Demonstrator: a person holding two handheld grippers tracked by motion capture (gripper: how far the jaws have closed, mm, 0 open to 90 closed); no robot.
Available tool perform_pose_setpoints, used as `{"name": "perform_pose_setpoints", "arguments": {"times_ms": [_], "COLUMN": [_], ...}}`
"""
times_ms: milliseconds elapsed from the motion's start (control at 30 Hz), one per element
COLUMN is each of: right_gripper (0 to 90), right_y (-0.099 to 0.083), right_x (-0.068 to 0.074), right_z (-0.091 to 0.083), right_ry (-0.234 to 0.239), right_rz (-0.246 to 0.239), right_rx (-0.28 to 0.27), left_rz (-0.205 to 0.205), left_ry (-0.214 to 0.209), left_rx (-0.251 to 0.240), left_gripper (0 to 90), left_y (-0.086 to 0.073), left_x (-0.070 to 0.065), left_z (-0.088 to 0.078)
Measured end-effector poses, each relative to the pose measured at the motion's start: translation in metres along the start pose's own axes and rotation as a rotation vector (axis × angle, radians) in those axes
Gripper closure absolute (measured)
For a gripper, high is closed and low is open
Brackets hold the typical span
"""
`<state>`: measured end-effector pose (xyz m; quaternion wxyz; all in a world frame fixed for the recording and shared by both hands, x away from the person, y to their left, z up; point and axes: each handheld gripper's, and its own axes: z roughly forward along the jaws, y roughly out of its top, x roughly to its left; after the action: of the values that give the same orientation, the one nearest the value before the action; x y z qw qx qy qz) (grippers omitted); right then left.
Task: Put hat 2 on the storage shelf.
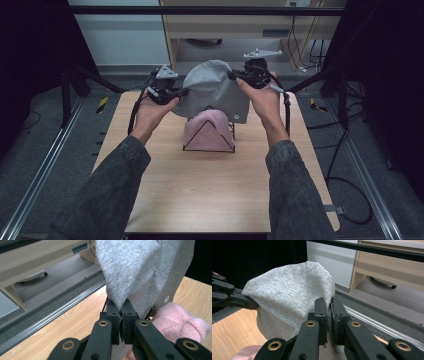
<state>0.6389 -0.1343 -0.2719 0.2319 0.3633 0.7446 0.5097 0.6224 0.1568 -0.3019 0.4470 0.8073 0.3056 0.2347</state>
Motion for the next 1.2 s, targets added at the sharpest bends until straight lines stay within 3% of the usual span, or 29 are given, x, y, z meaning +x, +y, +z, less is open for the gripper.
{"name": "perform_pose_setpoints", "arguments": {"times_ms": [500,800,1000,1200], "right_gripper": [85.0,85.1,85.1,85.1], "right_y": [-0.015,-0.021,-0.027,-0.032], "right_x": [0.006,0.011,0.015,0.017], "right_z": [0.008,0.008,0.01,0.014], "right_ry": [0.004,0.014,0.024,0.028], "right_rz": [-0.019,-0.019,-0.036,-0.036], "right_rx": [0.052,0.053,0.062,0.07], "left_rz": [-0.013,-0.019,-0.047,-0.042], "left_ry": [-0.004,-0.001,-0.002,-0.007], "left_rx": [0.017,0.023,0.028,0.038], "left_gripper": [87.3,87.3,87.5,87.5], "left_y": [-0.014,-0.023,-0.034,-0.04], "left_x": [-0.001,-0.003,0.001,0.0], "left_z": [0.003,0.002,0.003,0.004]}}
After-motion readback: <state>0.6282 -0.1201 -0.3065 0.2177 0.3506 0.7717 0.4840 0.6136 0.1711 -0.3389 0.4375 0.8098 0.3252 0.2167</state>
